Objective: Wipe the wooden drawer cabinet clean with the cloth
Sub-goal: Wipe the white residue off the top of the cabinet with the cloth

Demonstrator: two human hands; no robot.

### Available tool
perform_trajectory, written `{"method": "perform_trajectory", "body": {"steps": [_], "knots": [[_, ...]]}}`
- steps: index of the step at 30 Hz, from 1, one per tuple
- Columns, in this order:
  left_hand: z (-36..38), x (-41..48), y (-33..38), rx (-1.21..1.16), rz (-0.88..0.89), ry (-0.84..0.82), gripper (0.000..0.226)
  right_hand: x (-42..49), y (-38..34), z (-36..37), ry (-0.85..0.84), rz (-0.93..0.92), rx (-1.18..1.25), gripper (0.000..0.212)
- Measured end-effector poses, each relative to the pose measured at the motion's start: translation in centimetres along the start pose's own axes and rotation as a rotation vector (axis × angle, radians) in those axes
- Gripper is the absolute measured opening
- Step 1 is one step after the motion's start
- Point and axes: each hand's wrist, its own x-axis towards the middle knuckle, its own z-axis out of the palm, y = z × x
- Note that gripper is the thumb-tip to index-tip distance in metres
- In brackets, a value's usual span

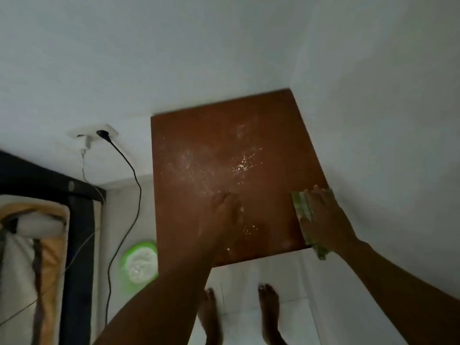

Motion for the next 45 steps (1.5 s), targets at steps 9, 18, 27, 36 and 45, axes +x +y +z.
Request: {"method": "perform_trajectory", "body": {"steps": [9,18,27,36,45], "knots": [[4.3,2.5,-2.1,0.203,0.168,0.077,0.055,0.5,0.4,6.1,0.332,-0.186,0.172,0.052],[3.4,6.5,-2.7,0.162,0.162,0.180,0.051,14.6,-4.1,-0.1,0.353,-0.236,0.476,0.053],[1.1,10.4,-4.0,0.127,0.076,0.153,0.070,33.7,-4.4,-1.8,0.119,-0.409,0.123,0.054],[0.4,10.5,-4.5,0.099,0.090,0.069,0.079,15.7,-5.5,3.3,0.034,-0.552,0.307,0.055],[0.9,10.5,-5.4,0.100,0.107,0.044,0.079,28.7,-9.3,-4.8,0.272,-0.418,0.406,0.043]]}}
